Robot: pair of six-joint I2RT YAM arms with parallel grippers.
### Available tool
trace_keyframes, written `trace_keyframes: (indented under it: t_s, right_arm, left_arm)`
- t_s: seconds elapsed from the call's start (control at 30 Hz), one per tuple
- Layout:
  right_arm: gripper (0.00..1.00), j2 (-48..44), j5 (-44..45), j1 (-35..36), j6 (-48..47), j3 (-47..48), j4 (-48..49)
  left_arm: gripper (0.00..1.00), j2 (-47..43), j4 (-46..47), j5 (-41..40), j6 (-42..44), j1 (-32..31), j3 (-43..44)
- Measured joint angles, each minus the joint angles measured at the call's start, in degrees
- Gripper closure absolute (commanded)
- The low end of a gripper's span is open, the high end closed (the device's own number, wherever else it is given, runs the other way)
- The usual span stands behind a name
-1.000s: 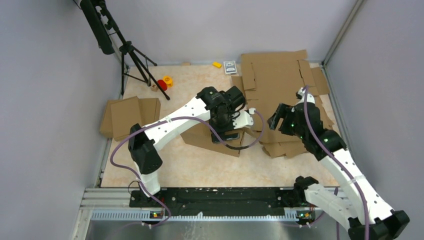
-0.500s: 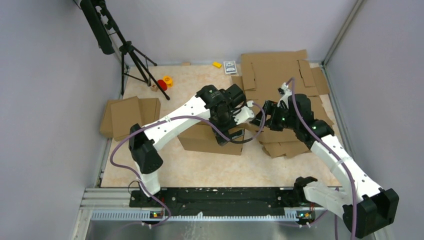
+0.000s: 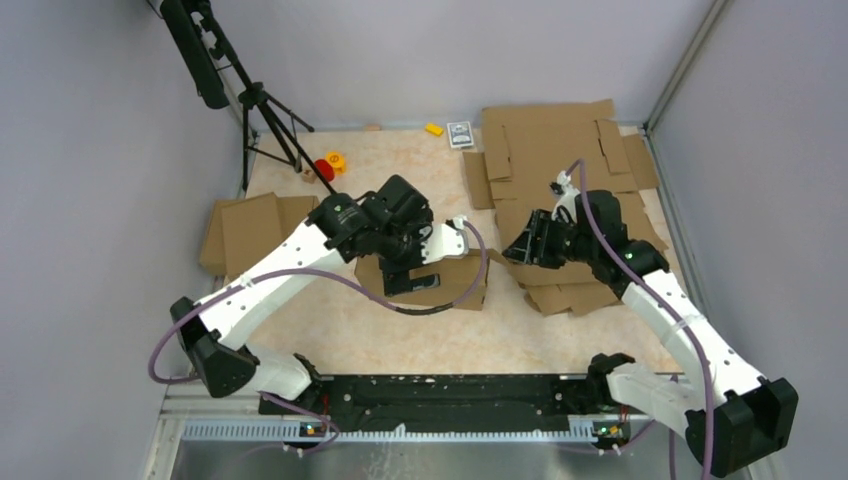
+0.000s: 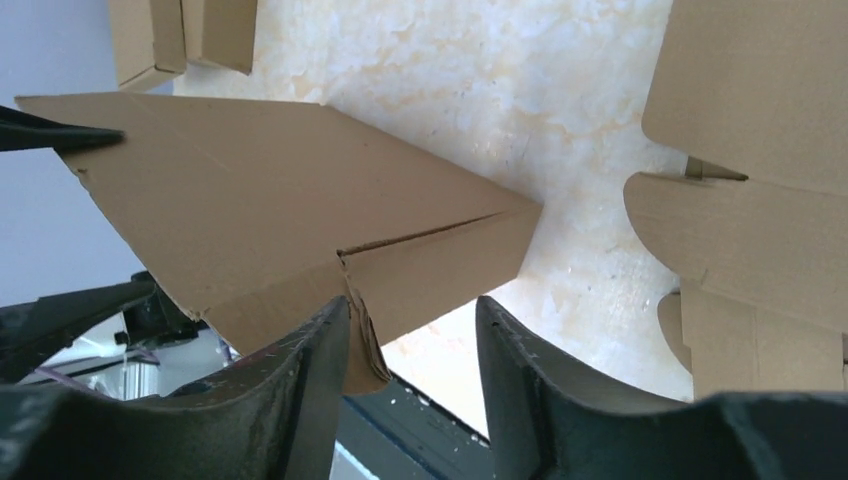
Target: Fold the paper box
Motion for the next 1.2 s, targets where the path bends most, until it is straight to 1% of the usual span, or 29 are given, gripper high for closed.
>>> trace_keyframes:
  t_s: [0.07,0.23,0.3,0.43,0.63,0.87,1.2]
  right_arm:
    - [0.62,-0.4,-0.4,0.0,-0.6,0.0,-1.3]
    - [0.73,-1.2,-3.0,0.0,-1.2,0.0,-2.3]
    - [0.75,-1.2,-3.9,0.2,-1.2,0.0,-2.3]
    - [0.76,-0.8,-4.4,2.1,-0.9,0.0,-1.9]
    - [0.78,1.6,-4.4,6.6,-0.2,0.2,-1.5]
    - [0.78,2.3,-4.2,7.2,0.0,0.5,-1.3]
    - [0.80,2.3,-5.2,7.4,1.8,1.0,0.3]
  left_arm:
    - [0.03,-2.1,0.5,0.6,1.8,0.0,-1.0]
    - [0.05,0.0,2.6,1.4,4.2,0.0,-1.2]
    - [0.04,1.6,2.9,1.6,4.7,0.0,-1.2]
    - [0.04,3.3,3.1,1.6,5.2,0.0,-1.2]
    - [0.03,3.5,3.8,1.6,5.4,0.0,-1.2]
    - [0.01,2.3,7.3,1.6,5.4,-0.2,-2.2]
    - [0.04,0.8,9.1,2.9,5.2,-0.5,-4.0]
